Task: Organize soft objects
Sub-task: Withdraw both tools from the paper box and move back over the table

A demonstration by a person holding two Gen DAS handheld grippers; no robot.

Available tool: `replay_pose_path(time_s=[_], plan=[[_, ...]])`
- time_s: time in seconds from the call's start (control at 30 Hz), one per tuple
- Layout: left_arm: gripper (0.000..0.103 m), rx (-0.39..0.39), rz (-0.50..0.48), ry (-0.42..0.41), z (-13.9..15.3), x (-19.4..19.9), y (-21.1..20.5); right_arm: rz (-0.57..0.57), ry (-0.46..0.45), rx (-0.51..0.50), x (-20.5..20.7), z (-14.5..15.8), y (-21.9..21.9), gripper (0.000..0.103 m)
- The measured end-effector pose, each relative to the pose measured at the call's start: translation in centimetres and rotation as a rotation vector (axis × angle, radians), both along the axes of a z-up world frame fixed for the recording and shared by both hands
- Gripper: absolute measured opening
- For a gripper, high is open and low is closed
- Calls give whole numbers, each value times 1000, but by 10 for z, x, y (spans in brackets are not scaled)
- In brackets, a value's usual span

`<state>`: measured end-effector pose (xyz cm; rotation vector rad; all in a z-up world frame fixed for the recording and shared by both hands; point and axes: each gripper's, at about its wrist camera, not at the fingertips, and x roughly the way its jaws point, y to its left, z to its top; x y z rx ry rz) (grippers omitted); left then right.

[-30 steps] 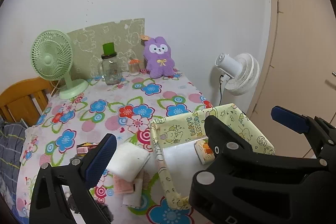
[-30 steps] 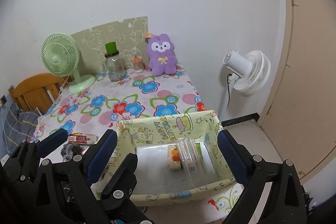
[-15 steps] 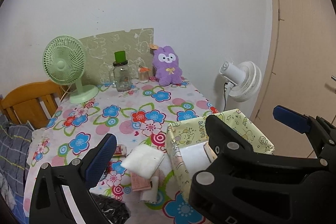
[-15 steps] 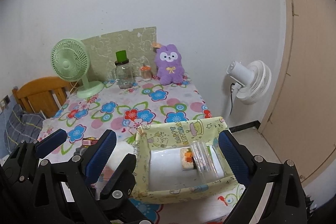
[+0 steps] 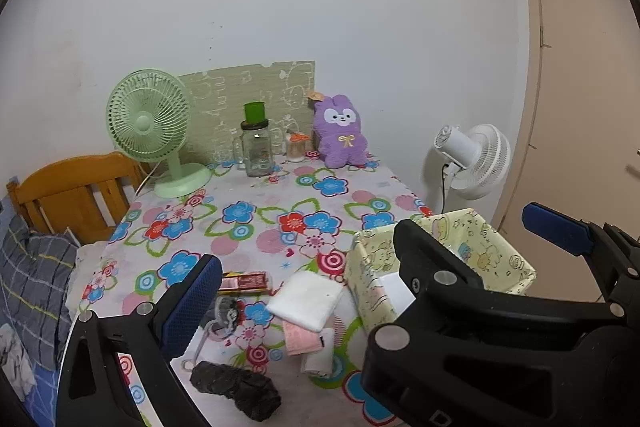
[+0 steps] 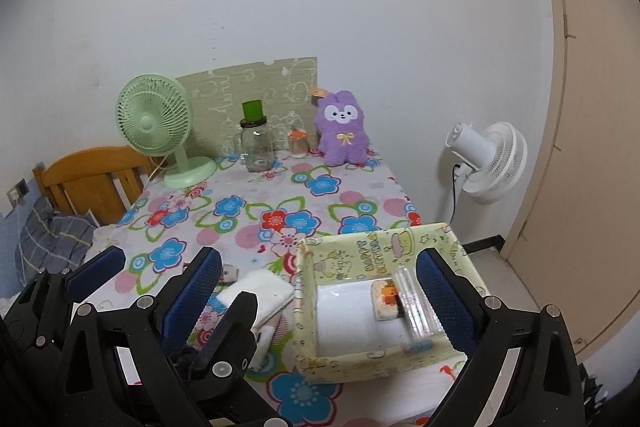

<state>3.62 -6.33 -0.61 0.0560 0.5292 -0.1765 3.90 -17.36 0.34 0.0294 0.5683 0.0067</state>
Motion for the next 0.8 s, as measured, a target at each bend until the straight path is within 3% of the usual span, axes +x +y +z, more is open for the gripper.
replay_pose_path(time_s=[0.33,0.5,0.8], plan=[[103,5,37,12,-13,-3,19,36,6,9,0,-13,22,99],[103,7,72,25,-23,-2,31,31,-37,0,-2,-20,31,99],[103,34,135,45,-46,1,45,60,8,3,8,-47,46,99]])
